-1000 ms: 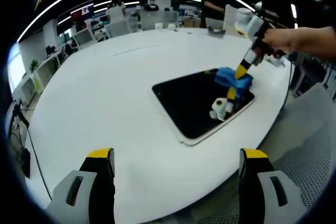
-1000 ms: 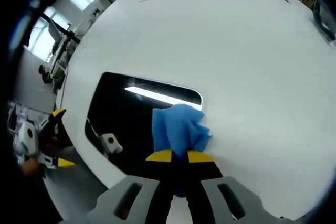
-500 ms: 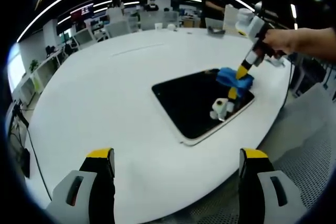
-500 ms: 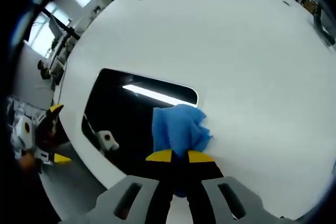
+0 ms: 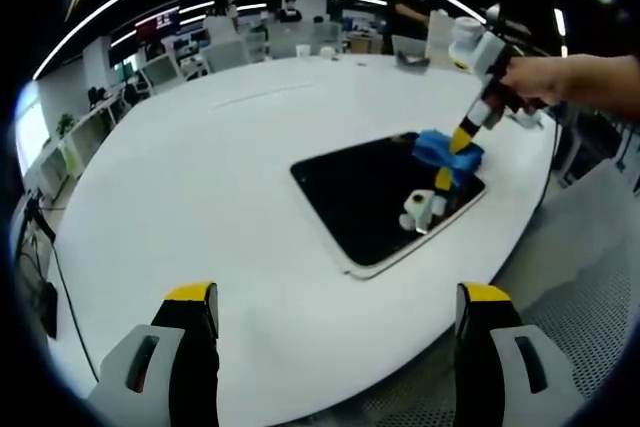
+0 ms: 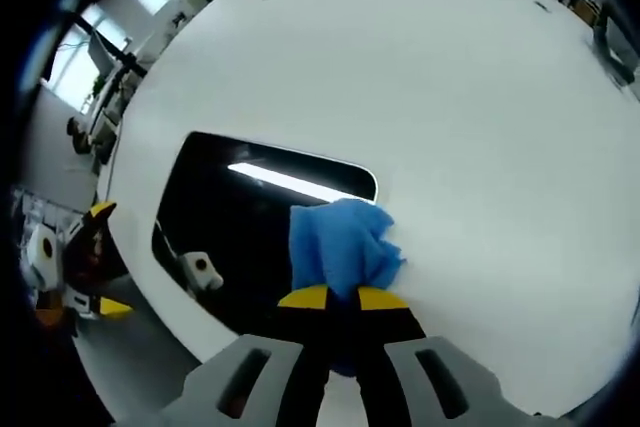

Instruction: Wipe the mirror surface with the cleaning cloth until all visible marks leave the cleaned area.

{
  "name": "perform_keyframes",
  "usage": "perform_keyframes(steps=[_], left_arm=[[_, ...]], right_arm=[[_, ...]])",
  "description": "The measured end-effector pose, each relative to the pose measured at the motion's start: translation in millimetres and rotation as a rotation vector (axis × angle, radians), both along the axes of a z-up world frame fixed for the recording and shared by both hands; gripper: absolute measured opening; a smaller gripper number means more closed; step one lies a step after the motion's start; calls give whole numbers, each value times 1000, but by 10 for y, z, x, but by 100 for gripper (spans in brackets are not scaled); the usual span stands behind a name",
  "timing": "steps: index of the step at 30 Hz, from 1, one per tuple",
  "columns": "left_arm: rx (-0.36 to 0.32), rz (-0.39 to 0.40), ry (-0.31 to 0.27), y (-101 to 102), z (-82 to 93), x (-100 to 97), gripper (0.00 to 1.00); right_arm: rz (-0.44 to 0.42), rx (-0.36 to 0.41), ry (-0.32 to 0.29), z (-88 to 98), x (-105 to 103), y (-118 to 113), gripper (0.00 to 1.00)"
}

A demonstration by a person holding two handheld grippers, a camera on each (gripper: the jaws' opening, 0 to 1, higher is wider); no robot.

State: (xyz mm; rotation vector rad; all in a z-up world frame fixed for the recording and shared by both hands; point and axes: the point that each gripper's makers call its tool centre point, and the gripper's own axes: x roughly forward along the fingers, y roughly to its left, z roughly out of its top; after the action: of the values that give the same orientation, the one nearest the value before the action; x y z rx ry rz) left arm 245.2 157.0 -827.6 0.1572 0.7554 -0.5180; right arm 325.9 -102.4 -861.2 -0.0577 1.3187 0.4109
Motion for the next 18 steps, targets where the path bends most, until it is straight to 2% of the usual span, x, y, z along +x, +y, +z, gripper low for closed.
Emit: perform_keyframes(steps=[7,18], left_arm=[[-3,9,-5,10,9,10,99],[-10,15,-6,12,15,11,99]], right_arm=[[6,-37,-45,21,-40,14,3],[1,-27,-22,11,-172,20,3]])
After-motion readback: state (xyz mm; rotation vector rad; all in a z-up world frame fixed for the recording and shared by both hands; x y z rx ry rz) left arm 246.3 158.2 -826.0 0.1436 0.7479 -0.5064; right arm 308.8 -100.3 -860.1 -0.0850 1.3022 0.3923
